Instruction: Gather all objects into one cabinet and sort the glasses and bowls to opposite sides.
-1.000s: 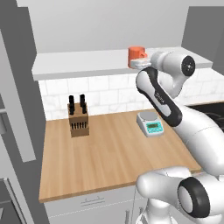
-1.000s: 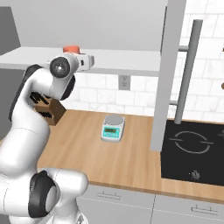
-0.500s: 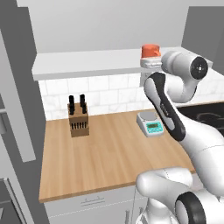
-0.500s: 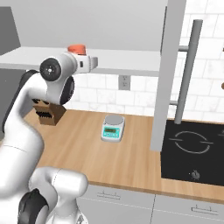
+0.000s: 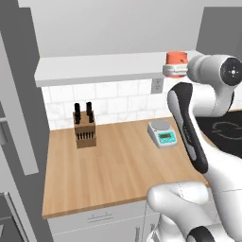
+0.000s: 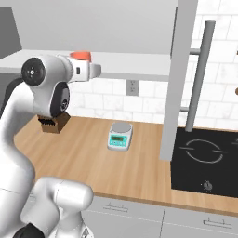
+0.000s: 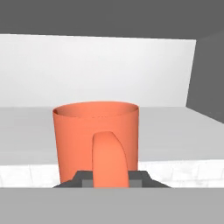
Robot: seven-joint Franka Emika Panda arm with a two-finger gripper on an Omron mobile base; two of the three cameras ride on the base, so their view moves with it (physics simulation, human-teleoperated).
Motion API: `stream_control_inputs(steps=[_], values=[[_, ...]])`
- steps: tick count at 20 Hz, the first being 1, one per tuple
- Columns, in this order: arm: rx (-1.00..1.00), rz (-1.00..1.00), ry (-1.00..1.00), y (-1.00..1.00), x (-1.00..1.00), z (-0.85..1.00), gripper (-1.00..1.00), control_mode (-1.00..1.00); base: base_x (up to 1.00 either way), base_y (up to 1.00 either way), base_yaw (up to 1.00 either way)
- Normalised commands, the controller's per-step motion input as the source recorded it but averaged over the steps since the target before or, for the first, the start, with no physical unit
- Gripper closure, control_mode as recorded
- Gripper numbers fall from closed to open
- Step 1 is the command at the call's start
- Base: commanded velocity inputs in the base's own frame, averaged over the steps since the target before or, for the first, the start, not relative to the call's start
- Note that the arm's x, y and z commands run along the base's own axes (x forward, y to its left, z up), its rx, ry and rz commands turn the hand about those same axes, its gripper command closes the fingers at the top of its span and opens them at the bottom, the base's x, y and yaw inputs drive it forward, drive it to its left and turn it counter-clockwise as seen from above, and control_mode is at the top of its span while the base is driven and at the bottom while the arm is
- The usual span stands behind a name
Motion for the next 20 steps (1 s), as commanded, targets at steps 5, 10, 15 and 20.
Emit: stream_control_inputs(steps=[5, 10, 15, 20], values=[[0.00, -0.05, 0.00, -0.01, -0.75, 0.03, 1.00, -1.00, 0.00, 0.00, 0.00], [0.00, 0.00, 0.00, 0.00, -0.47, 0.13, 1.00, -1.00, 0.00, 0.00, 0.00], [0.00, 0.00, 0.00, 0.00, -0.38, 0.16, 1.00, -1.00, 0.00, 0.00, 0.00], [0.00, 0.00, 0.00, 0.14, -0.37, 0.07, 1.00, -1.00, 0.00, 0.00, 0.00]])
